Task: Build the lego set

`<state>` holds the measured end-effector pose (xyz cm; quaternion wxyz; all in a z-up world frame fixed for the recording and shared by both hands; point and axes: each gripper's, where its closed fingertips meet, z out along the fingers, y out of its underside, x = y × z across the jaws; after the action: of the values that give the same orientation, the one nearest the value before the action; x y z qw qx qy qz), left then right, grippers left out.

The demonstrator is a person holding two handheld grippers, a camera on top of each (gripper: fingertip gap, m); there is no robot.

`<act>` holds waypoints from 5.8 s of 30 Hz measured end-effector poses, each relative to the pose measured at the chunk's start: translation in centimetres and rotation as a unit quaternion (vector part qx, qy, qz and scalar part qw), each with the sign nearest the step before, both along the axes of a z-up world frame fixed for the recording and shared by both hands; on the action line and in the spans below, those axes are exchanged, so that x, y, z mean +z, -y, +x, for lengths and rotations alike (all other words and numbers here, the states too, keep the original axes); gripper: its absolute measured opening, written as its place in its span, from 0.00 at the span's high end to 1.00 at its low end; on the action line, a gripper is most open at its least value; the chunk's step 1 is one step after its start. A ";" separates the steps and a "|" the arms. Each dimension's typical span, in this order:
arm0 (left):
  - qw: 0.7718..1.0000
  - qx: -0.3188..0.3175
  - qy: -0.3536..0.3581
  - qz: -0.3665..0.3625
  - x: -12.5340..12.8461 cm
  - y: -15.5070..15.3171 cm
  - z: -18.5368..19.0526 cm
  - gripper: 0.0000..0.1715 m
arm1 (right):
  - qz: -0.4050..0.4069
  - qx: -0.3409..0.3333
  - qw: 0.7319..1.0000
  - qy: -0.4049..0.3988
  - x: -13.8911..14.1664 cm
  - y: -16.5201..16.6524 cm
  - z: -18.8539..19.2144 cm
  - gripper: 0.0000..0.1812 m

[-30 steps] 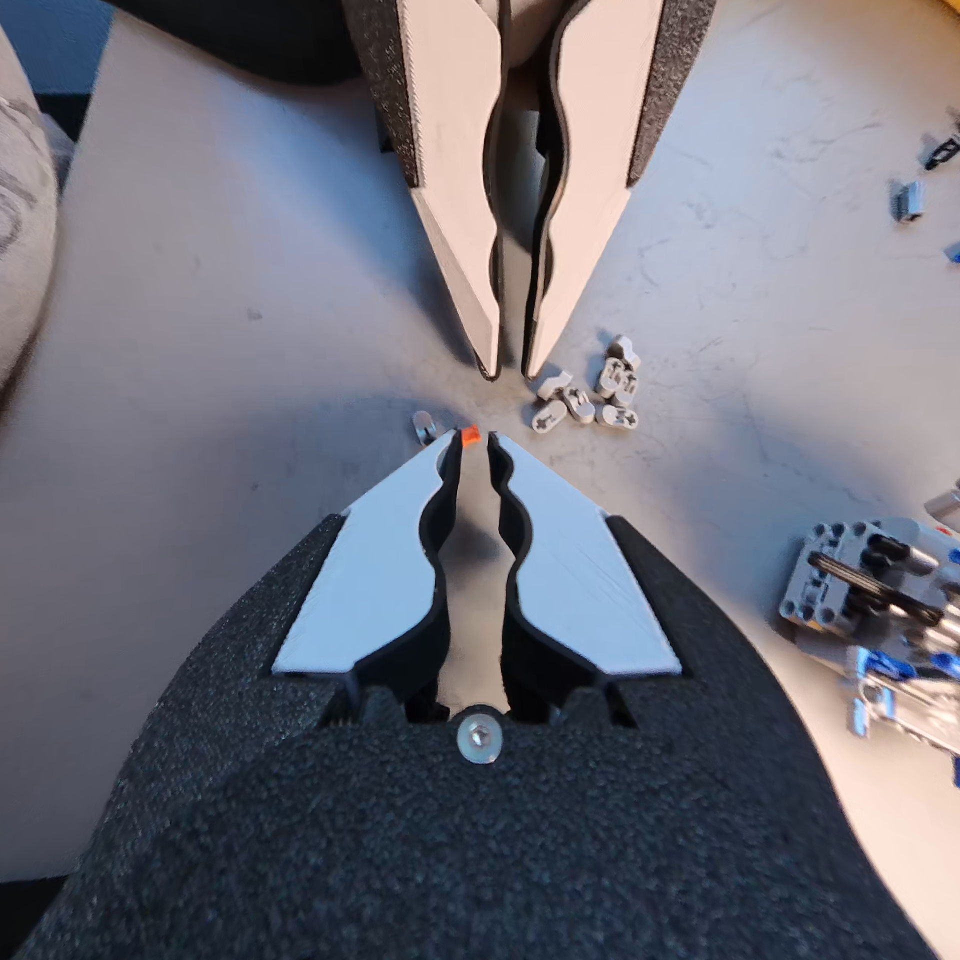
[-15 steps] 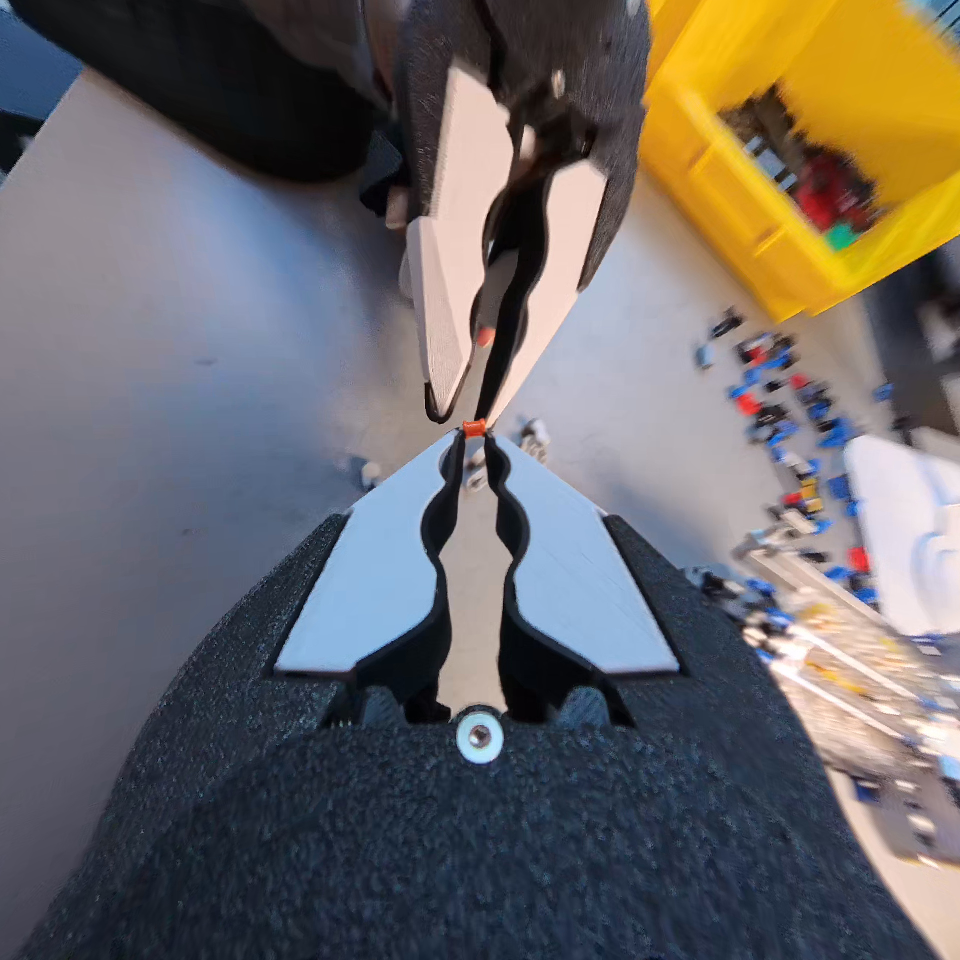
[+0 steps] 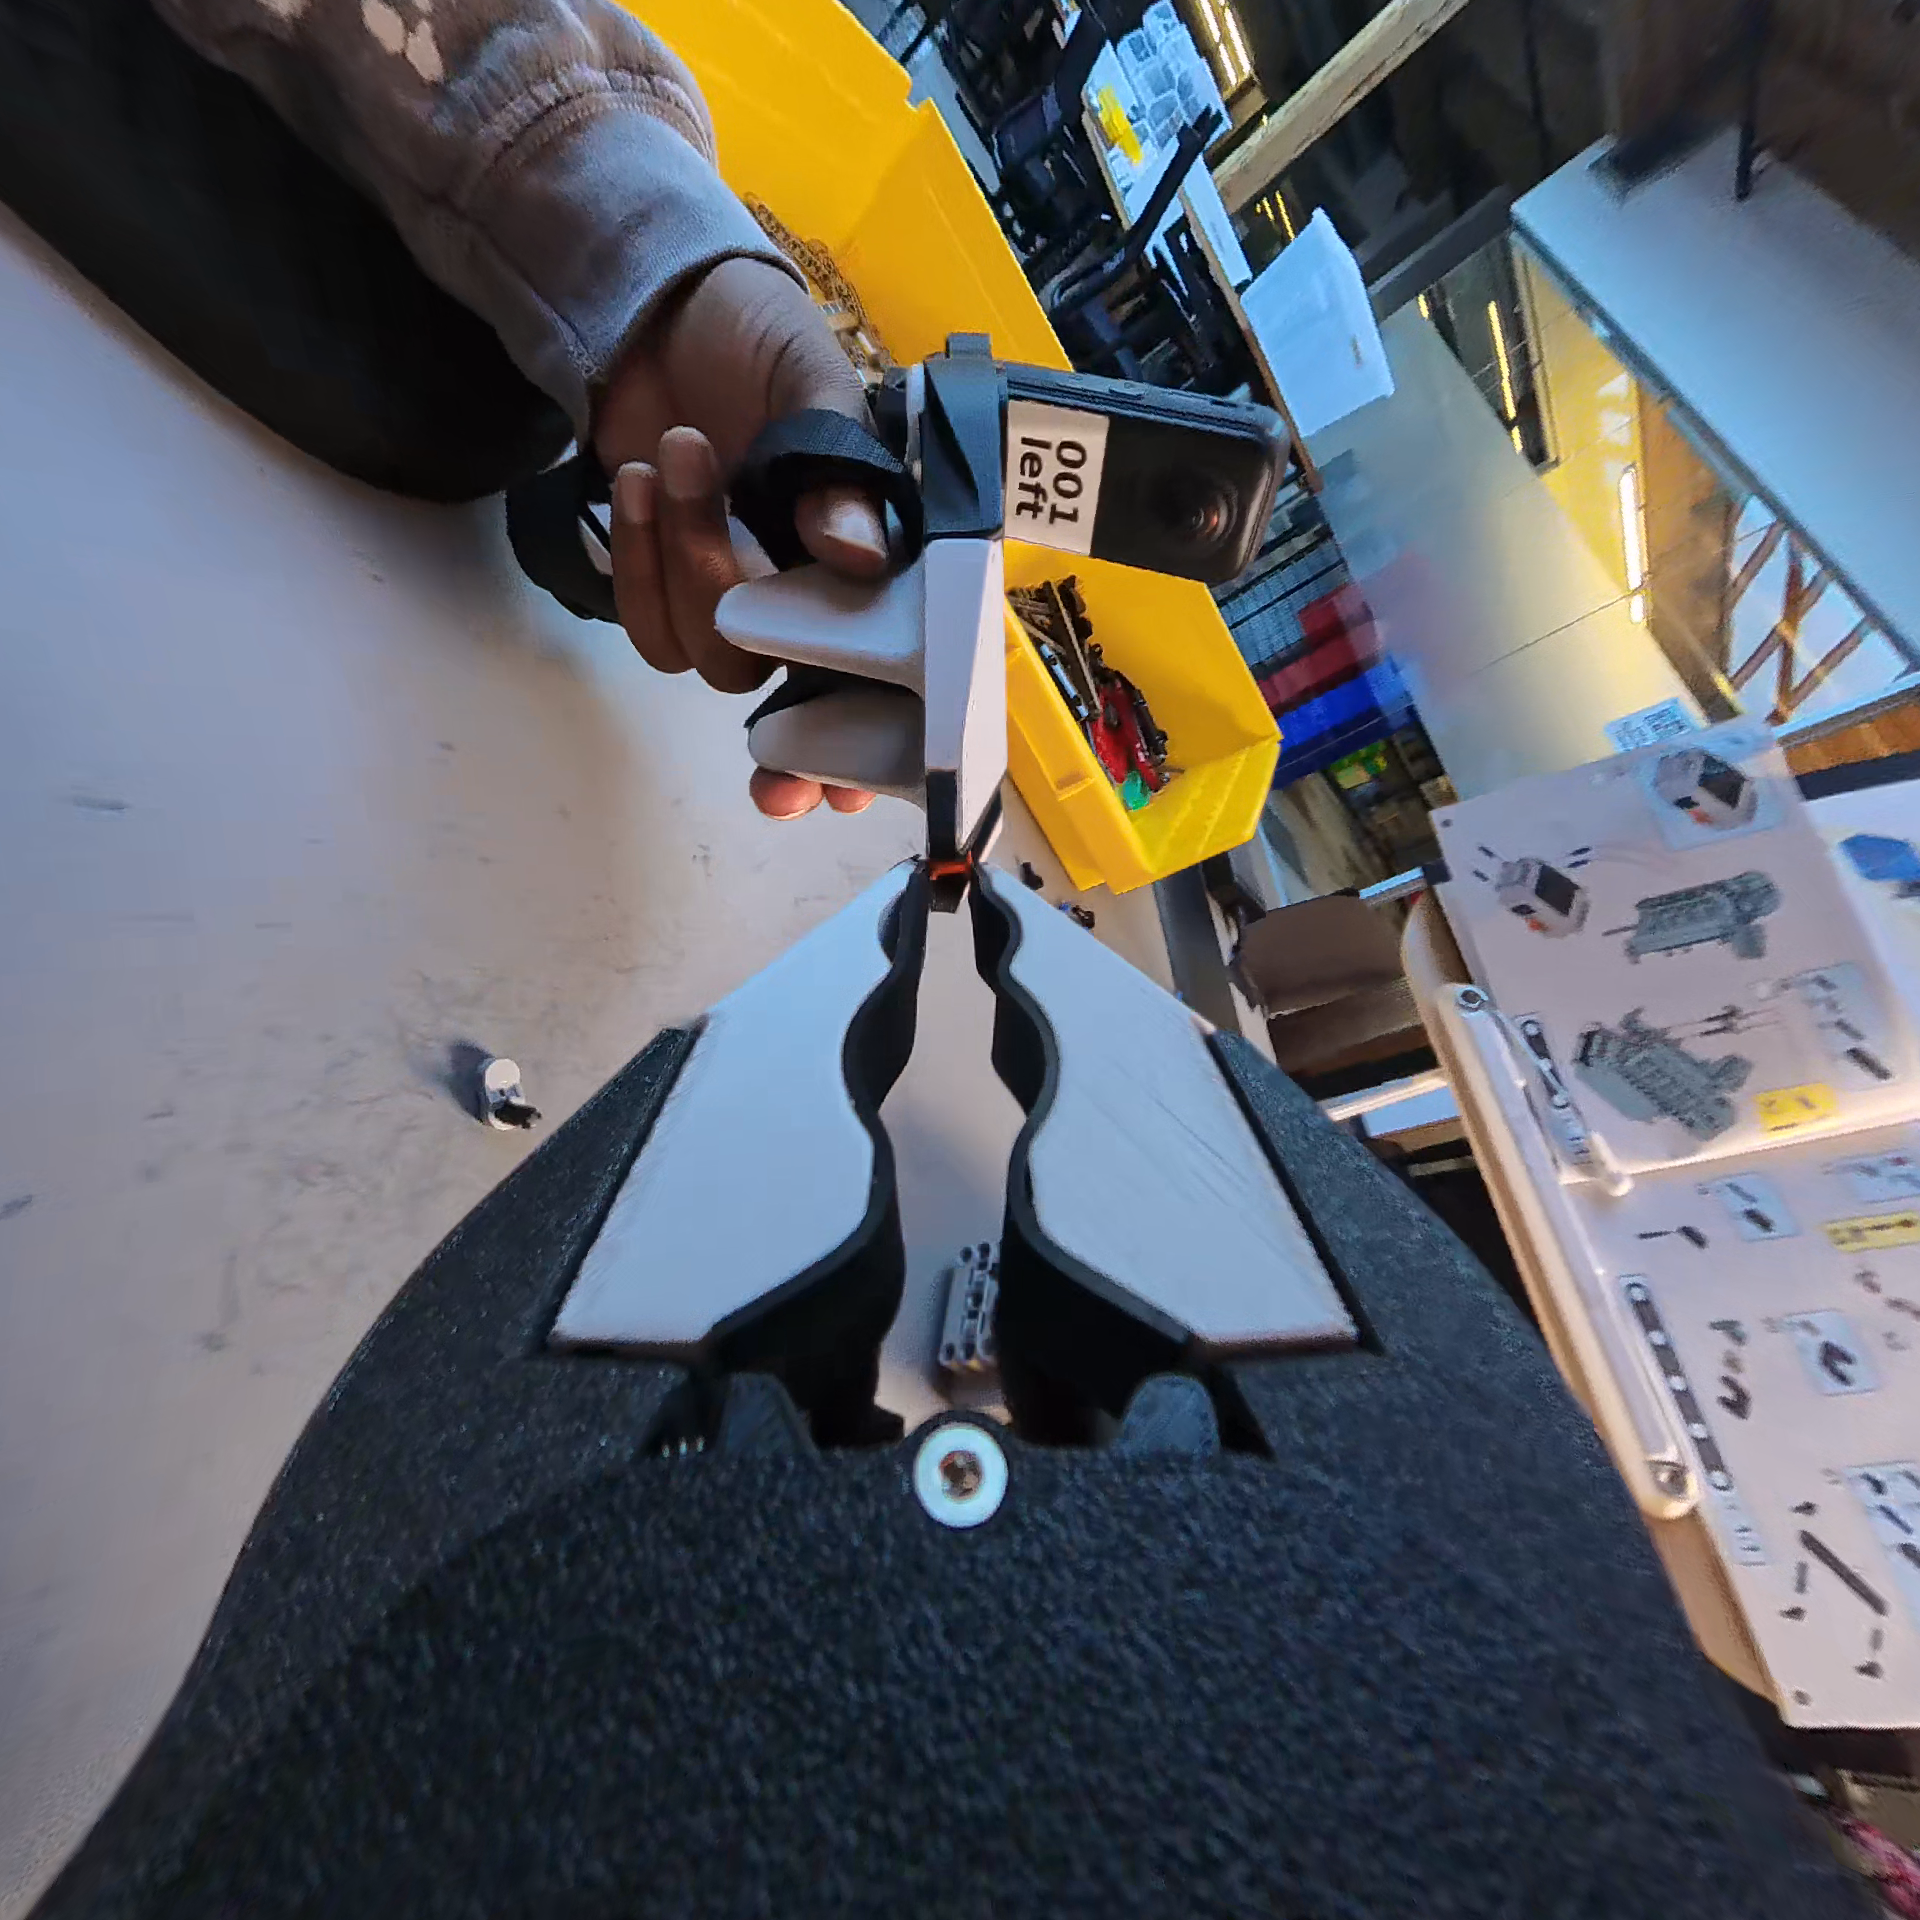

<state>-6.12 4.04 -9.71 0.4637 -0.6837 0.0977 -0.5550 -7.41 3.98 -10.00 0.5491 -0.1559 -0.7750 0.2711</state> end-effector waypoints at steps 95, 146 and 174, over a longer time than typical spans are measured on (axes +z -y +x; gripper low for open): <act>0.886 -0.028 -0.462 0.038 -10.4 1.1 1.9 0.88 | -0.249 0.060 0.892 0.373 -8.3 0.0 4.7 0.97; 0.861 -0.052 -0.502 0.064 -11.6 1.0 3.4 0.97 | -0.214 0.032 0.880 0.423 -10.6 1.0 4.5 0.97; 0.995 -0.052 0.015 -0.081 -2.1 0.5 2.3 0.97 | -0.172 0.047 0.975 0.134 -1.8 0.2 2.3 0.88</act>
<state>-3.81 3.51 -11.80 0.3787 -0.7046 0.0808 -0.5947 -5.06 3.75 -11.79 0.3917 -0.2467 -0.7898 0.4023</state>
